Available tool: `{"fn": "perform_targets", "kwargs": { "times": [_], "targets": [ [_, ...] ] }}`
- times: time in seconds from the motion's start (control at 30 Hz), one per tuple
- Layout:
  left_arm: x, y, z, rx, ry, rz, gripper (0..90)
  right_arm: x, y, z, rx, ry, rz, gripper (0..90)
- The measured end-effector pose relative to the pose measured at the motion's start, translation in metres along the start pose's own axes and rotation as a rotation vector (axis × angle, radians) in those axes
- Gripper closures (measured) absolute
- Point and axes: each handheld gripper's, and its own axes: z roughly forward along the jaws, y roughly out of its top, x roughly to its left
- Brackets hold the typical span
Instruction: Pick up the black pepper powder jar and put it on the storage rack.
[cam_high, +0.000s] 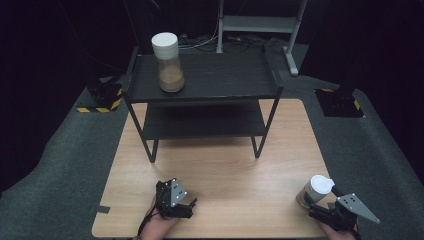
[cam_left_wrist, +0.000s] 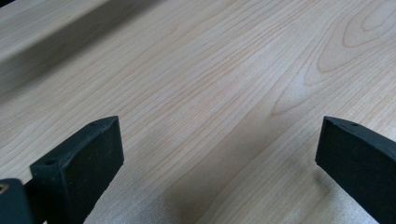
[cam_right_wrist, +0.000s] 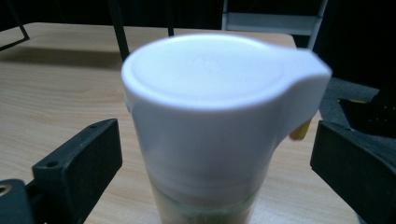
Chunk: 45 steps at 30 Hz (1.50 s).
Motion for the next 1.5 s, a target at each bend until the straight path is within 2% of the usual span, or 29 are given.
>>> {"fn": "perform_targets", "kwargs": {
  "times": [0.13,0.27,0.47,0.63,0.9,1.2,1.5],
  "targets": [
    [-0.001,0.0,0.0,0.002,0.003,0.004,1.3,-0.002,-0.002,0.001,0.003,0.009,0.015,7.6],
    [-0.001,0.001,0.0,0.003,0.003,0.005,1.3,-0.006,-0.002,0.002,0.016,0.031,0.035,17.2],
    [-0.001,0.001,0.0,0.004,0.002,0.003,1.3,-0.006,-0.004,0.002,0.002,0.043,0.038,23.4],
    [-0.001,0.001,0.0,0.005,0.001,0.003,1.3,-0.002,-0.006,0.004,-0.013,0.023,0.06,26.3],
    [-0.001,0.001,0.0,0.005,0.002,0.005,1.3,-0.002,-0.012,0.006,-0.036,0.025,0.06,27.1],
    [0.0,0.001,0.0,0.005,0.0,0.002,1.3,-0.001,-0.015,0.008,-0.055,0.025,0.045,28.4],
    [-0.001,0.001,0.001,0.006,0.0,0.005,1.2,0.001,-0.016,0.004,-0.104,0.019,0.037,28.9]
  ]
}}
